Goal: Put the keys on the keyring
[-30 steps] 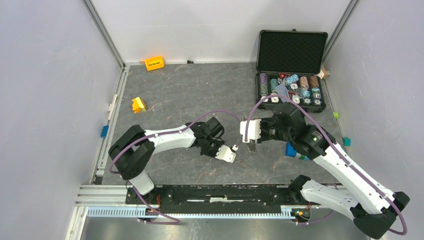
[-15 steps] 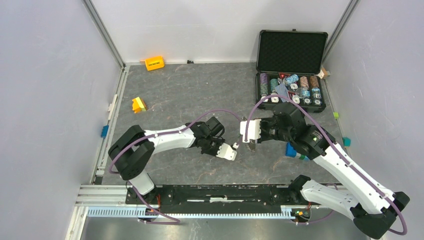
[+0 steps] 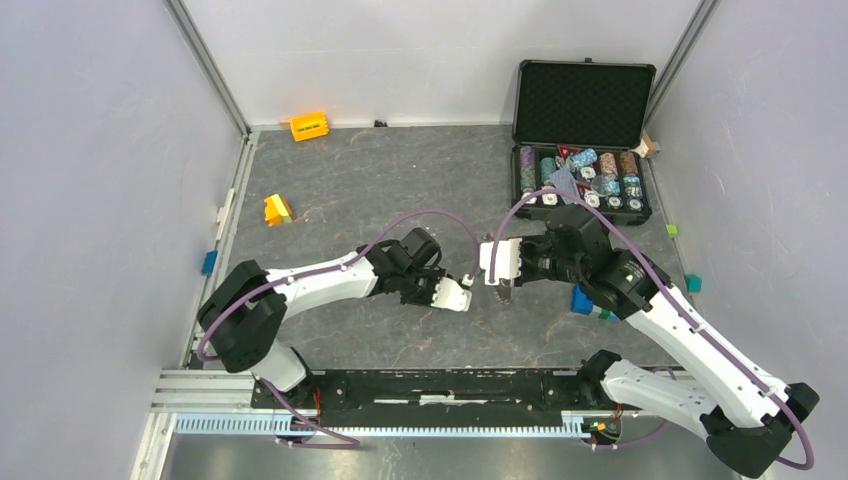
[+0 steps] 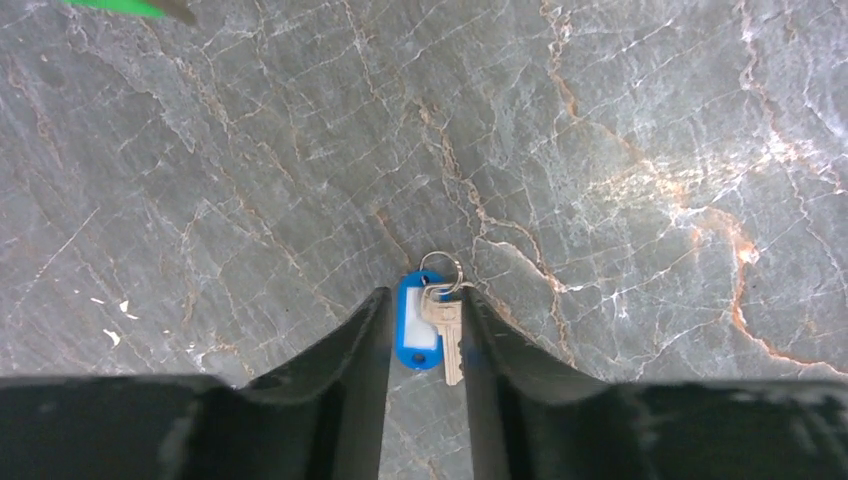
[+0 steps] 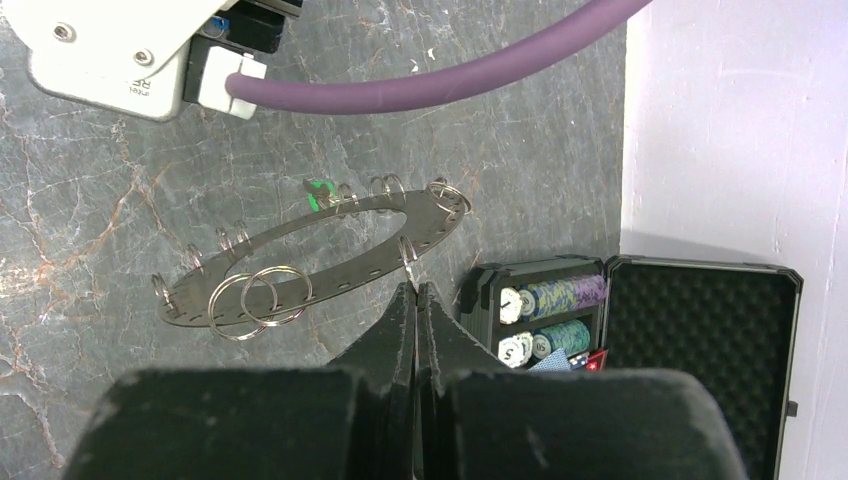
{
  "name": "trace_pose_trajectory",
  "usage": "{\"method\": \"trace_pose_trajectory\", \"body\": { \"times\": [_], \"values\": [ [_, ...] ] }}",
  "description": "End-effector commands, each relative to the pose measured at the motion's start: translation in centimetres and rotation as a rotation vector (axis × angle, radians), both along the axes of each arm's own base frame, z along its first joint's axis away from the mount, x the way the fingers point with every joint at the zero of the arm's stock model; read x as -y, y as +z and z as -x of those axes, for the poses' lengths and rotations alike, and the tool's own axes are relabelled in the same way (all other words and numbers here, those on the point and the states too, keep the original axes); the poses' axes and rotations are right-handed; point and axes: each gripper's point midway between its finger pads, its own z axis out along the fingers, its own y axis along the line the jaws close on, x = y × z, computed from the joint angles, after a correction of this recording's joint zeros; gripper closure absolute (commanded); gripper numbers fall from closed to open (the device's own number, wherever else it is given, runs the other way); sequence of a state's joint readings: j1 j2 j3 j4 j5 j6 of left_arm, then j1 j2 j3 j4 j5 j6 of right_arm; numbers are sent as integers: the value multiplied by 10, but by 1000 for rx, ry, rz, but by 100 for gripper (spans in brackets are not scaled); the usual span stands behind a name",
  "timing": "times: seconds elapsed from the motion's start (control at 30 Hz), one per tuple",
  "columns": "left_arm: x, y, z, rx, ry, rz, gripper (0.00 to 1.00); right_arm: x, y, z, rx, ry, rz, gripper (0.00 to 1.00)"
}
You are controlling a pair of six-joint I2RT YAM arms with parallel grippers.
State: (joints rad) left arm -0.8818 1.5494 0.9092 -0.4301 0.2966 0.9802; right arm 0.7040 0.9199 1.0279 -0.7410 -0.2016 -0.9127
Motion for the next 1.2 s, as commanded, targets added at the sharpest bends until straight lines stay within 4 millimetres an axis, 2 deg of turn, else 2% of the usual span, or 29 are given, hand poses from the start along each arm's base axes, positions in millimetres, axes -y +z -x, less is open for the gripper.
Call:
{"method": "trace_pose_trajectory", "body": {
  "times": [0.0,0.03,0.07,0.13,0.23,0.5,0.63,0.73,1.03,1.17],
  "values": [
    [4,-4,6,-34,-28,18,50,-6,16,-6,45,-5,-54,100],
    [4,-7,8,-42,-45,11,40,-5,16,-7,45,-6,-54,100],
    [4,-9,9,-47,-54,6,36,-5,16,-7,45,-7,-53,100],
    [6,-13,9,-61,-63,-6,33,-5,16,-7,44,-10,-53,100],
    [9,-17,5,-70,-75,-33,34,-5,15,-7,43,-7,-52,100],
    [8,-31,-1,-89,-77,-105,57,-3,12,-6,45,-8,-48,100],
    [5,-32,-1,-87,-71,-121,66,-2,12,-6,48,-9,-46,100],
    [6,-26,-3,-82,-47,-106,76,-2,10,-6,48,-8,-45,100],
    [16,6,-17,6,34,2,96,-3,11,-6,46,-9,-47,100],
    [16,15,-23,36,73,29,98,-4,9,-6,40,-8,-44,100]
  ]
}}
